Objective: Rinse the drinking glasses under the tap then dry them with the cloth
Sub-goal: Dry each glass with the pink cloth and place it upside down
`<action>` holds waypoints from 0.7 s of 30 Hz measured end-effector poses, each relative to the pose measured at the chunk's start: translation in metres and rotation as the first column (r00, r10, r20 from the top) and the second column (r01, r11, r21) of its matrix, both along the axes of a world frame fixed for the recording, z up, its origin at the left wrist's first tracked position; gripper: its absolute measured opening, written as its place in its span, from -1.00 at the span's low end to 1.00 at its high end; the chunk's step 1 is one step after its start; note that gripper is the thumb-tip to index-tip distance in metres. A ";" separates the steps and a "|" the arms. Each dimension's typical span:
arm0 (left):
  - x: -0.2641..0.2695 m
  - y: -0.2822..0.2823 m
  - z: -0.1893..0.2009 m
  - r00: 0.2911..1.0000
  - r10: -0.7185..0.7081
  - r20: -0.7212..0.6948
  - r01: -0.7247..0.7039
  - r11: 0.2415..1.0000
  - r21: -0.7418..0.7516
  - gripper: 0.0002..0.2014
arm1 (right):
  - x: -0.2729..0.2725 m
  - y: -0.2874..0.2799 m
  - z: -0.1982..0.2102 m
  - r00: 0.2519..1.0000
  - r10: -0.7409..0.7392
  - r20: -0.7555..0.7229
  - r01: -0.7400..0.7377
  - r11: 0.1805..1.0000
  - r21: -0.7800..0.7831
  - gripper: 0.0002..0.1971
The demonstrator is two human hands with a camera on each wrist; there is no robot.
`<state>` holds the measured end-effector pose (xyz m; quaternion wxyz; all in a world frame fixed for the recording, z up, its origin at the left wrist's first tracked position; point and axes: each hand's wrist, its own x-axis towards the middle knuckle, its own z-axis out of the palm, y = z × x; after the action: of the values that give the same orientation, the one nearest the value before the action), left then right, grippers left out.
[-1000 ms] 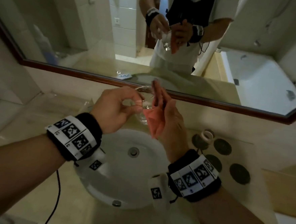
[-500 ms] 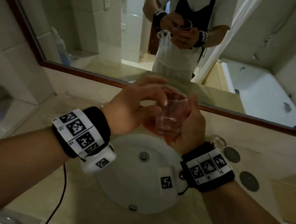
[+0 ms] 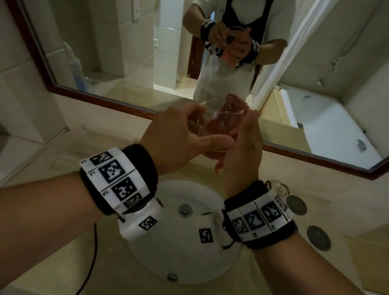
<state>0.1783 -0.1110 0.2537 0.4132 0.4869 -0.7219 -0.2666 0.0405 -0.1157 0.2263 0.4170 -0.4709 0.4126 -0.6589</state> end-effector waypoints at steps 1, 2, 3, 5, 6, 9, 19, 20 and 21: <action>0.000 0.000 -0.001 1.000 0.011 -0.015 -0.011 1.000 0.009 -0.34 | 0.000 0.000 0.000 1.000 0.019 -0.020 -0.019 1.000 -0.010 -0.39; 0.000 -0.001 -0.001 1.000 0.011 -0.023 -0.010 1.000 0.016 -0.34 | -0.001 0.000 0.000 0.999 0.039 -0.032 -0.039 0.999 -0.003 -0.39; -0.001 -0.001 -0.002 1.000 0.001 -0.027 -0.001 1.000 0.025 -0.34 | -0.004 0.000 0.001 0.998 0.060 -0.029 -0.060 0.998 0.016 -0.40; 0.000 -0.002 -0.004 0.999 -0.040 -0.035 0.041 0.998 0.043 -0.34 | -0.010 -0.001 0.002 0.994 0.108 0.027 -0.109 0.992 0.056 -0.40; 0.000 -0.002 -0.005 0.997 -0.068 -0.046 0.071 0.996 0.054 -0.31 | -0.012 -0.003 0.002 0.987 0.144 0.077 -0.151 0.985 0.085 -0.38; 0.002 -0.003 -0.007 0.973 -0.159 -0.170 0.174 0.982 0.079 -0.19 | -0.012 -0.004 0.006 0.957 0.214 0.196 -0.250 0.951 0.184 -0.24; -0.003 -0.007 -0.005 0.988 -0.007 -0.155 0.012 0.999 0.032 -0.21 | -0.016 -0.003 0.012 0.998 0.008 0.070 -0.009 1.000 0.017 -0.42; -0.003 -0.008 -0.003 0.986 0.008 -0.164 0.002 0.998 0.059 -0.20 | -0.015 -0.002 0.013 0.997 -0.003 0.078 0.003 1.000 0.002 -0.42; -0.003 -0.009 -0.002 0.986 0.018 -0.165 -0.005 0.997 0.075 -0.22 | -0.014 -0.002 0.013 0.997 -0.016 0.080 0.017 1.000 -0.015 -0.43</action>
<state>0.1749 -0.1196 0.2518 0.4548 0.4824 -0.6718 -0.3304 0.0266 -0.1173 0.2398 0.4241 -0.4437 0.3944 -0.6839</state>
